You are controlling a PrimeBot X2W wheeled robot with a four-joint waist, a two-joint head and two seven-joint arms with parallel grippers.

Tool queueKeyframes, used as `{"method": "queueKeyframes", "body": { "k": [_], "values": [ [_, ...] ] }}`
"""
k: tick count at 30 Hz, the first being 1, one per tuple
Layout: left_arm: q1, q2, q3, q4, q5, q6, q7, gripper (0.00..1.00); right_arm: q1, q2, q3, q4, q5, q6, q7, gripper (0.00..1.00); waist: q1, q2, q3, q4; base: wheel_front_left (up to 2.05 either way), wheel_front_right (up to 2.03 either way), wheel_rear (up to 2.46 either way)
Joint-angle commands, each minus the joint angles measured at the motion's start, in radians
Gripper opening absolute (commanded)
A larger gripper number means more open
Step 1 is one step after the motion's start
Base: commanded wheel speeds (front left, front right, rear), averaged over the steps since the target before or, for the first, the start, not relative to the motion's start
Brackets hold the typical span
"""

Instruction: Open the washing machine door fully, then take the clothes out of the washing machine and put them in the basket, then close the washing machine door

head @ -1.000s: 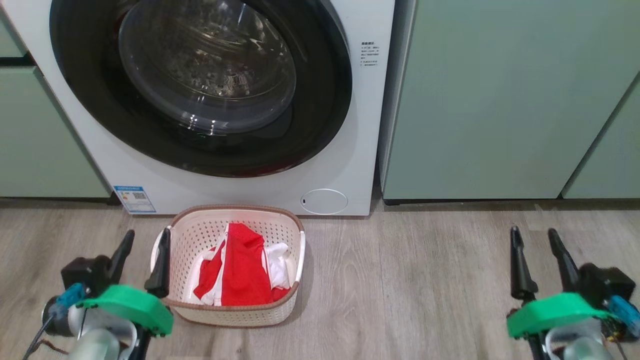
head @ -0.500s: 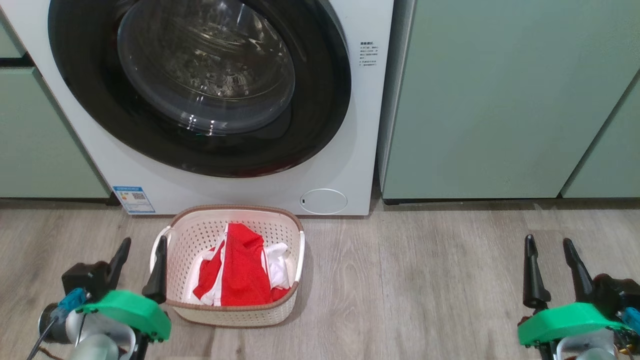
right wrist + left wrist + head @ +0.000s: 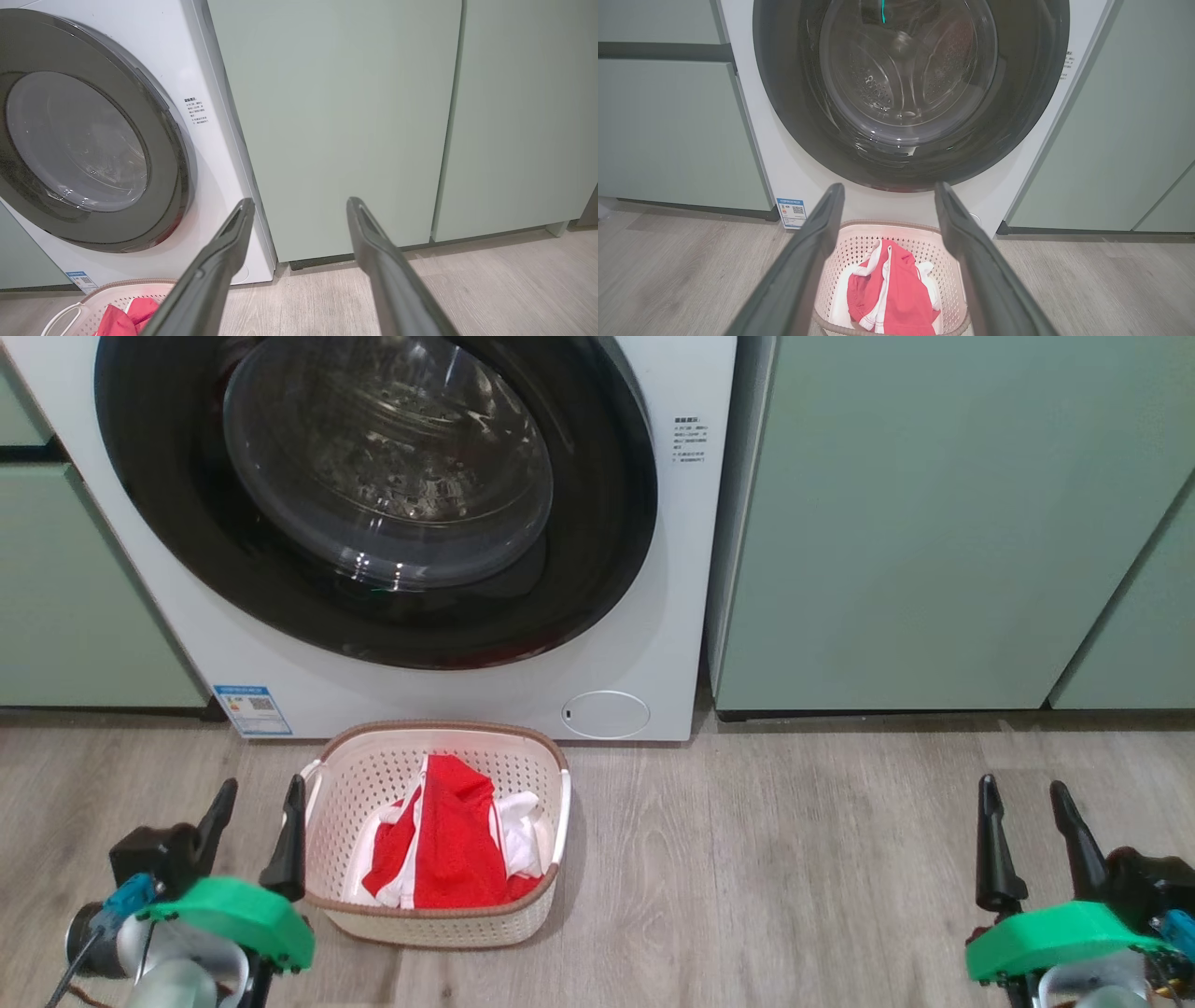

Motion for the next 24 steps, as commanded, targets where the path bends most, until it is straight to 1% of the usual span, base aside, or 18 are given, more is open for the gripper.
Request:
{"method": "queueKeyframes", "body": {
  "k": [1,4,5,10,24],
  "values": [
    [-0.049,0.018,0.042,-0.024,0.012,0.001,-0.009,1.00,-0.019,-0.002,0.027,-0.032,-0.005,-0.001,-0.009,1.00,0.0000,0.0000,0.000,0.001,0.00,0.00,0.00],
    [-0.053,0.017,0.034,-0.026,0.017,0.001,-0.009,1.00,-0.018,-0.002,0.026,-0.034,-0.003,-0.001,-0.009,1.00,0.0000,0.0000,0.001,0.007,0.00,0.00,0.00],
    [0.000,-0.002,-0.003,0.000,0.009,0.000,0.000,0.00,0.001,0.000,0.001,0.000,0.000,0.000,0.000,0.00,0.0000,0.0000,0.001,0.007,0.00,0.00,0.00],
    [0.060,-0.033,-0.006,0.061,0.006,0.000,0.004,0.00,0.025,0.007,0.001,0.077,0.004,0.000,0.007,0.00,0.0000,0.0000,0.002,0.007,0.00,0.00,0.00],
    [0.057,-0.047,0.009,0.022,-0.138,0.000,0.045,0.00,0.015,0.006,-0.004,0.059,0.160,0.000,0.048,0.00,0.0000,0.0000,0.011,0.011,0.00,0.00,0.00]
  ]
}}
